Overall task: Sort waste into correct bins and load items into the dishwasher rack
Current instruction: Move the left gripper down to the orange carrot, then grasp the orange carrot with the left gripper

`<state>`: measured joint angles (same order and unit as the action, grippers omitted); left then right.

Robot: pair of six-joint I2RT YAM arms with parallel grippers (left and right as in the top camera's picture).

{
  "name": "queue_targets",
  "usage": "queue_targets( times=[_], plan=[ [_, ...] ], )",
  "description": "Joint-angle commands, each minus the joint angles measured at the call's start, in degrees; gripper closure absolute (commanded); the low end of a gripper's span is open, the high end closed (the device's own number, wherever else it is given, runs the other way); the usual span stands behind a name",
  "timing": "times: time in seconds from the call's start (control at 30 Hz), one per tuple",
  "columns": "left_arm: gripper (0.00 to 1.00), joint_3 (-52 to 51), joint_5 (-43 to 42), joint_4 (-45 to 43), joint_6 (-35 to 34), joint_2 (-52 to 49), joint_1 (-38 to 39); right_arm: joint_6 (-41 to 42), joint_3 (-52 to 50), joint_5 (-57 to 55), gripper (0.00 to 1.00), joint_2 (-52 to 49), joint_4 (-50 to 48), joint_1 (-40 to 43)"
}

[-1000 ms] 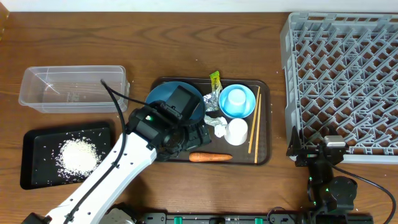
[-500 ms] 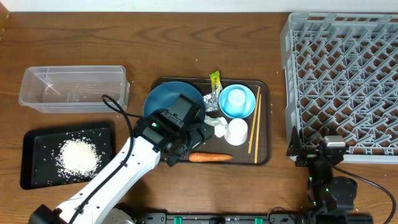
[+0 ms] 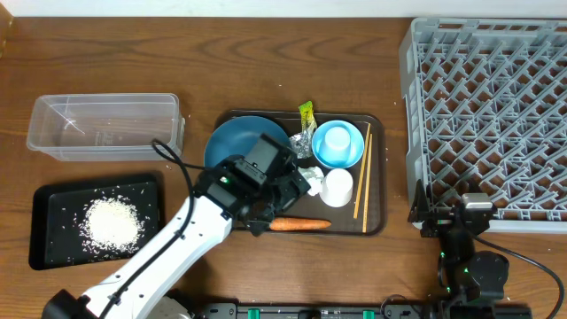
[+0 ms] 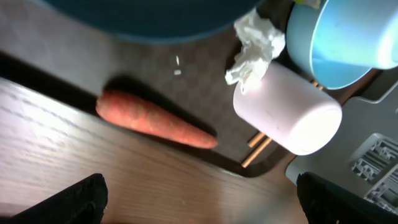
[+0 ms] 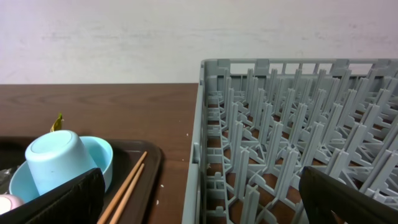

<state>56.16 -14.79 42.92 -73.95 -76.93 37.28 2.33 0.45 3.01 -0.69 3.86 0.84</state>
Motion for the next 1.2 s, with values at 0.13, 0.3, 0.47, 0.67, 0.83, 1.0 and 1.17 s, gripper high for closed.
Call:
queue_targets(
  times=[0.13,0.3,0.47,0.67,0.83,1.0,1.17],
  plan=[
    [0.0,-0.68,6.25,-0.24,-17.73,-4.0,4.33,0.39,-0.13,0.04,0.01,0.42,0.2,0.0],
    [0.0,-0.68,9.77,-1.86,-20.48,-9.07,5.29,0.39,-0.13,0.04,0.01,0.42,0.2,0.0],
    [0.0,-0.68,9.57,-5.29,-20.5,-14.67,6.4,0.39,-0.13,0.04,0.01,0.42,0.2,-0.02],
    [0.0,-0.68,10.86,-10.49,-20.48,-19.04,7.65,0.39,-0.13,0.04,0.01,0.42,0.2,0.0],
    [0.0,-0.68,11.02,-10.93,-23.37,-20.96,9.2,0.39,-0.13,0.04,0.01,0.42,0.2,0.0],
    [0.0,-0.68,12.92,-10.91,-25.66,-22.27,10.27,0.39,-0.13,0.04,0.01,0.42,0.2,0.0],
    [0.02,-0.68,14.23,-10.91,-25.79,-22.32,10.27,0.39,-0.13,0.04,0.01,0.42,0.2,0.0]
  ],
)
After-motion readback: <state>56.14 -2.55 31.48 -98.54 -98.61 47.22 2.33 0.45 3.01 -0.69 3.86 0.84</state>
